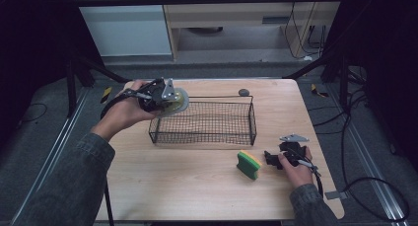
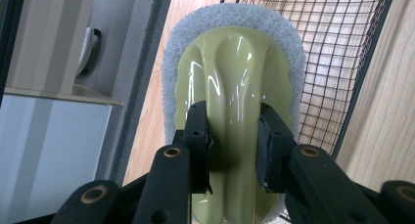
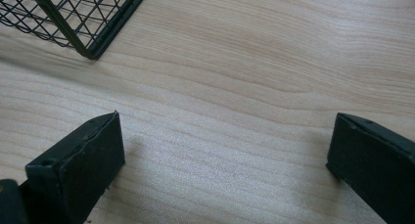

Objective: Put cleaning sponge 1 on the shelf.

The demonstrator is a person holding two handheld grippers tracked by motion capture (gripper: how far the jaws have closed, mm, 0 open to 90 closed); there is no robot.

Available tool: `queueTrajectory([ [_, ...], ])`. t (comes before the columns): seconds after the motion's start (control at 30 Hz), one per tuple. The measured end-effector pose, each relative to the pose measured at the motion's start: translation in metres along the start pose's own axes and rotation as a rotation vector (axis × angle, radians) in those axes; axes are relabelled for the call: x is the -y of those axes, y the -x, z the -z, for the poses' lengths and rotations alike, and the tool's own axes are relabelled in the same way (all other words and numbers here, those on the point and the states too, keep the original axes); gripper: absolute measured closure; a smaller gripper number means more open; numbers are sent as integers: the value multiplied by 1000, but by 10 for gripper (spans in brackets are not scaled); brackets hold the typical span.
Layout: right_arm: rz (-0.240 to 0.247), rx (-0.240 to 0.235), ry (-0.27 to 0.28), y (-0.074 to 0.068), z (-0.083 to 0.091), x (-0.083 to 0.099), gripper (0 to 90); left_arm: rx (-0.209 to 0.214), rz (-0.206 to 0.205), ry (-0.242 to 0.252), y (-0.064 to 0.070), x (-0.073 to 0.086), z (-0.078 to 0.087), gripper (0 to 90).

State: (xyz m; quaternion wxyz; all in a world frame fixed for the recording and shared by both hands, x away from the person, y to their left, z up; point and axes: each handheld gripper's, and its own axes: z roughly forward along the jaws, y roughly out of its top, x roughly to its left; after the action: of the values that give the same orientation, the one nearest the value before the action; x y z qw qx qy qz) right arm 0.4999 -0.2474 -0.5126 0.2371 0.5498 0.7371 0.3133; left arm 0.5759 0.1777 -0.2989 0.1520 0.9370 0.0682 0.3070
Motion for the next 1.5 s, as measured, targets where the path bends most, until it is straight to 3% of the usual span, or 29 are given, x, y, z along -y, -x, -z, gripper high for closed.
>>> queueTrajectory([
  [0.87, -3, 2, 0, 0, 0, 0, 6, 2, -54, -18, -4, -11, -19, 702],
  [1.5, -6, 8, 3, -2, 0, 1, 7, 12, -102, -76, -3, -13, -38, 702],
])
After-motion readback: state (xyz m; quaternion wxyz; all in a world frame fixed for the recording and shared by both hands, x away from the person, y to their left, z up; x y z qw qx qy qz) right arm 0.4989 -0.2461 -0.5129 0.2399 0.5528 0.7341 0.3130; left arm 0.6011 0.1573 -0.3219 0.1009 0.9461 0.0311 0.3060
